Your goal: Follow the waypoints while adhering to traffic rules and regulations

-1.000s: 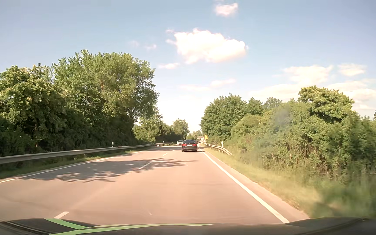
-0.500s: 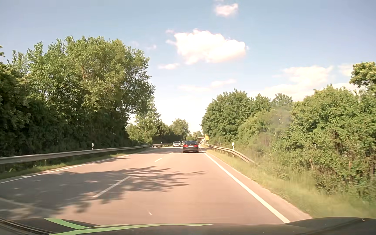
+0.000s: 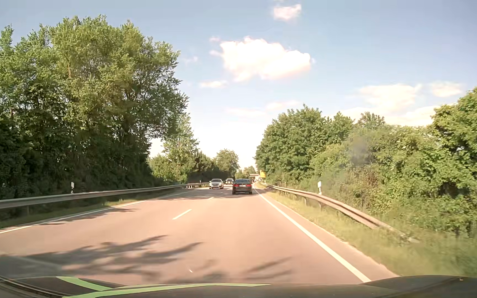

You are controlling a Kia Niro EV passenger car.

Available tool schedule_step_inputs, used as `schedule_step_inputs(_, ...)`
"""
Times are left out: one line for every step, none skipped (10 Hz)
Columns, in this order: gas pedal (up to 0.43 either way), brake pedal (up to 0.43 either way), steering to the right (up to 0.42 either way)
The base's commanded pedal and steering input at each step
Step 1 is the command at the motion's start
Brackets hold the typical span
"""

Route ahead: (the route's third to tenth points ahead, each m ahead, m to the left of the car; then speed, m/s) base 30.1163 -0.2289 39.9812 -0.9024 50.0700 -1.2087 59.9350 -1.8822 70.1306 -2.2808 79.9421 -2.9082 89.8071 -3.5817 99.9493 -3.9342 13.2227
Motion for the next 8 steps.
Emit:
schedule_step_inputs(0.138,0.000,0.005)
schedule_step_inputs(0.138,0.000,0.005)
schedule_step_inputs(0.138,0.000,0.005)
schedule_step_inputs(0.138,0.000,0.005)
schedule_step_inputs(0.138,0.000,0.005)
schedule_step_inputs(0.138,0.000,0.005)
schedule_step_inputs(0.138,0.000,0.005)
schedule_step_inputs(0.138,0.000,0.005)
